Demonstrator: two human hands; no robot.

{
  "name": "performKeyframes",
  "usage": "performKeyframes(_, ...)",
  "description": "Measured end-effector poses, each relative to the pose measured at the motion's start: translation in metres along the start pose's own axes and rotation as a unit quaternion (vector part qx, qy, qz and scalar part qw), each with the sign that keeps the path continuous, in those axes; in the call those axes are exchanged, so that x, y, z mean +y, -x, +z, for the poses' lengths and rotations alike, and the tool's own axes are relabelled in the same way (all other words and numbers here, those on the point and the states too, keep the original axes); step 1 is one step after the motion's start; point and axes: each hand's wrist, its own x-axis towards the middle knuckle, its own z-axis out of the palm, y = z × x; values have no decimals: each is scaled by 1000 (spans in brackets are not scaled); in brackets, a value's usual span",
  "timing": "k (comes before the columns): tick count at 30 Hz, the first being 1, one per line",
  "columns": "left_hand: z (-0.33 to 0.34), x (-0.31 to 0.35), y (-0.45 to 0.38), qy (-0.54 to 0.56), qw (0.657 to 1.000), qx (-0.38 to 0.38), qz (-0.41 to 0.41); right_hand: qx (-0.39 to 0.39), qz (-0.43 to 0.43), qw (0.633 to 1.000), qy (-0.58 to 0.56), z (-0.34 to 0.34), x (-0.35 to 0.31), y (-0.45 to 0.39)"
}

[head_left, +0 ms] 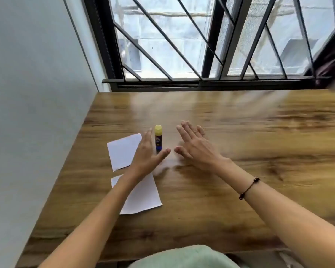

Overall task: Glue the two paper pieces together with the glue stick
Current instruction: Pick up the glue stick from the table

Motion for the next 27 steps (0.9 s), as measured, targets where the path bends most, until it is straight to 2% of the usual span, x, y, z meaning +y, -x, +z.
performKeyframes(6, 7, 10, -14, 68, 990, 115, -39, 113, -37, 989, -87, -11, -19, -17)
performKeyframes(11, 5, 22, -15, 87, 982, 163, -33, 174, -70, 976, -107, -19, -39, -34)
performKeyframes(14, 4, 22, -13, 83, 982, 168, -23, 194, -77, 972, -106, -23, -41, -35)
performKeyframes(19, 3, 24, -10, 56, 986, 153, 15, 175, -99, 973, -116, -38, -40, -36)
performKeyframes(27, 2, 34, -2, 98, 984, 144, 27, 202, -192, 958, -62, -44, -36, -36)
